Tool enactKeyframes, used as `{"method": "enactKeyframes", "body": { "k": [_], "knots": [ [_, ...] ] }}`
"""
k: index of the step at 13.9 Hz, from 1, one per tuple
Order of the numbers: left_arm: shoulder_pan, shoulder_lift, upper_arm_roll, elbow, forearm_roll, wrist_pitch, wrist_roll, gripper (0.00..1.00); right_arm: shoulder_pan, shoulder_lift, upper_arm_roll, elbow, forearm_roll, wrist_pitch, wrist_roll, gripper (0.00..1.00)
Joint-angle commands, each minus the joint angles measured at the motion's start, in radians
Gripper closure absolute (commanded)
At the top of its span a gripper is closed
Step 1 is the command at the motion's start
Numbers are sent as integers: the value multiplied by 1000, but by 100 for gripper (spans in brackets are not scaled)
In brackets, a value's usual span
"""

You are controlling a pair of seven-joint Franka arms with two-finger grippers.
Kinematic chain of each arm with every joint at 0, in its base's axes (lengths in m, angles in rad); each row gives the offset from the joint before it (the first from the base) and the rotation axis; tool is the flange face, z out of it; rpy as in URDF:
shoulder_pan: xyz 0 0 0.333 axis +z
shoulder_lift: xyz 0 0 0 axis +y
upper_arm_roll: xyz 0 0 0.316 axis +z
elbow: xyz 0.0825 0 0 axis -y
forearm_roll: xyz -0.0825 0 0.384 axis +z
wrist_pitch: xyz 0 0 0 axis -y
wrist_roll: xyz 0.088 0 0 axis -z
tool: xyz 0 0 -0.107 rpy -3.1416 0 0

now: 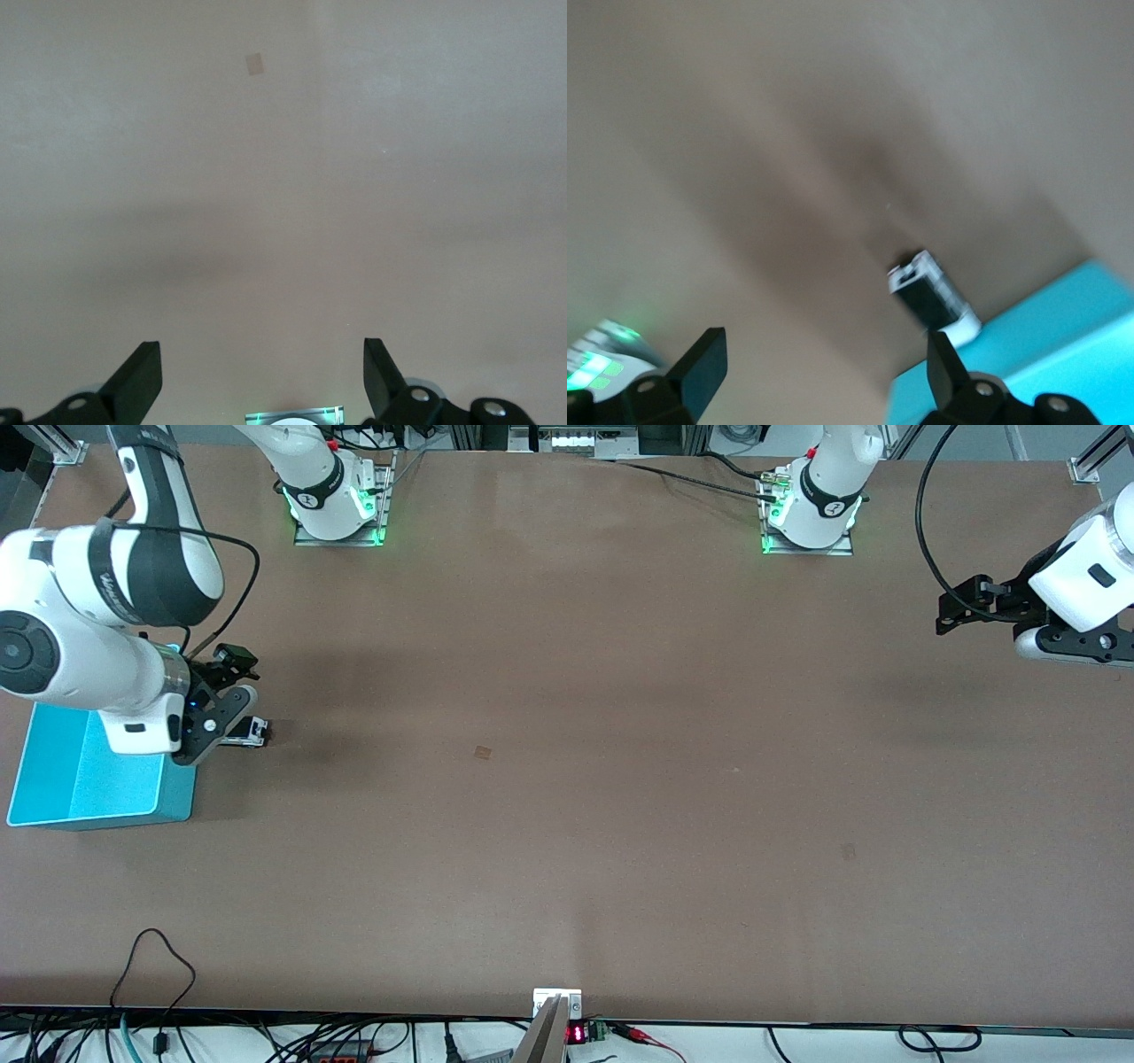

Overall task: Wind and store white jeep toy
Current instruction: 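Move the right gripper over the jeep beside the blue bin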

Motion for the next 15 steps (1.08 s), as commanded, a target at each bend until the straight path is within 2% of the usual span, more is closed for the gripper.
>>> {"method": "enactKeyframes", "body": {
  "k": [1,6,9,15],
  "knots": [
    [-5,-23,11,-15,-13,-2,-8,0,-32,-21,0,-147,-29,183,-233,0],
    [-1,-23,20,-15,-13,-4,-8,0,-135,8,0,-372,-57,560,-535,0],
    [6,-23,20,-15,-13,-5,-6,0,-218,84,2,-394,-55,637,-604,0],
    [9,-23,18,-18,-13,-7,-6,0,-272,124,3,-462,-54,788,-666,0]
  ]
}}
